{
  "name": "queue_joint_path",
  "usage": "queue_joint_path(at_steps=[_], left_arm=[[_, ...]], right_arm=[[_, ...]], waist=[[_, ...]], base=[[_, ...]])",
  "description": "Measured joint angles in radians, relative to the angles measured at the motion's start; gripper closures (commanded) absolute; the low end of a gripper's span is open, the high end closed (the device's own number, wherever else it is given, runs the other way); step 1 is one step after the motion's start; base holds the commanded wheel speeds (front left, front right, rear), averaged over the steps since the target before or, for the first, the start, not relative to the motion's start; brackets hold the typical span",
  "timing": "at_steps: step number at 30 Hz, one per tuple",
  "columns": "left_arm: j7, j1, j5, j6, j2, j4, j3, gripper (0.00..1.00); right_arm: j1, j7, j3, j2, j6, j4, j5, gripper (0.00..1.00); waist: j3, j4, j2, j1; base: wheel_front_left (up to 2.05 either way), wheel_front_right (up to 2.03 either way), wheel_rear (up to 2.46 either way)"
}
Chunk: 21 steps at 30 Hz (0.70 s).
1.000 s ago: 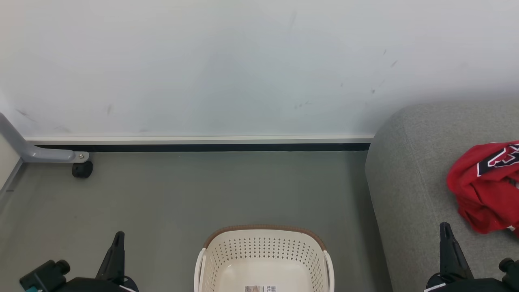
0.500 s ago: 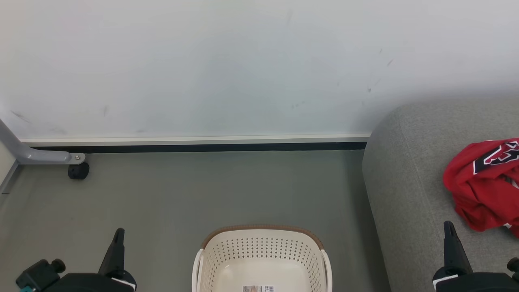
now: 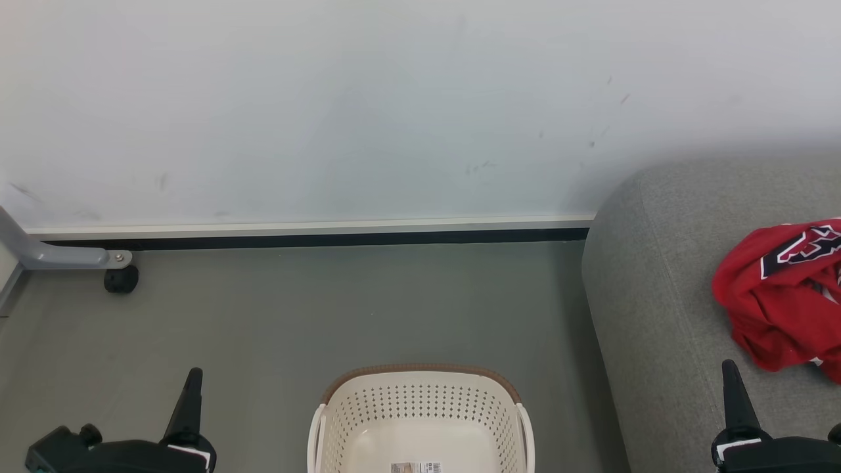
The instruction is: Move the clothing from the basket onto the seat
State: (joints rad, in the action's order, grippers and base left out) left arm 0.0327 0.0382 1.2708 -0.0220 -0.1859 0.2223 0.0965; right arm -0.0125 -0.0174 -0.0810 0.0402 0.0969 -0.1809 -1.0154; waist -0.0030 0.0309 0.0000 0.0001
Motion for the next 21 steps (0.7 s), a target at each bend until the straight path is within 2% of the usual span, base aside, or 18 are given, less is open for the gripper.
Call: queue_joint_path(at_steps=[21], left_arm=[[-0.073,0.017,0.185,-0.05,0.07,0.027,-0.093,1.0]], right_arm=[[-0.04,0.071,-0.029,0.0,0.01,-0.055,-0.322,1.0]], waist=[[0.002,-0.017,0.0,0.0]], base=[[0.0,0.0,0.0]])
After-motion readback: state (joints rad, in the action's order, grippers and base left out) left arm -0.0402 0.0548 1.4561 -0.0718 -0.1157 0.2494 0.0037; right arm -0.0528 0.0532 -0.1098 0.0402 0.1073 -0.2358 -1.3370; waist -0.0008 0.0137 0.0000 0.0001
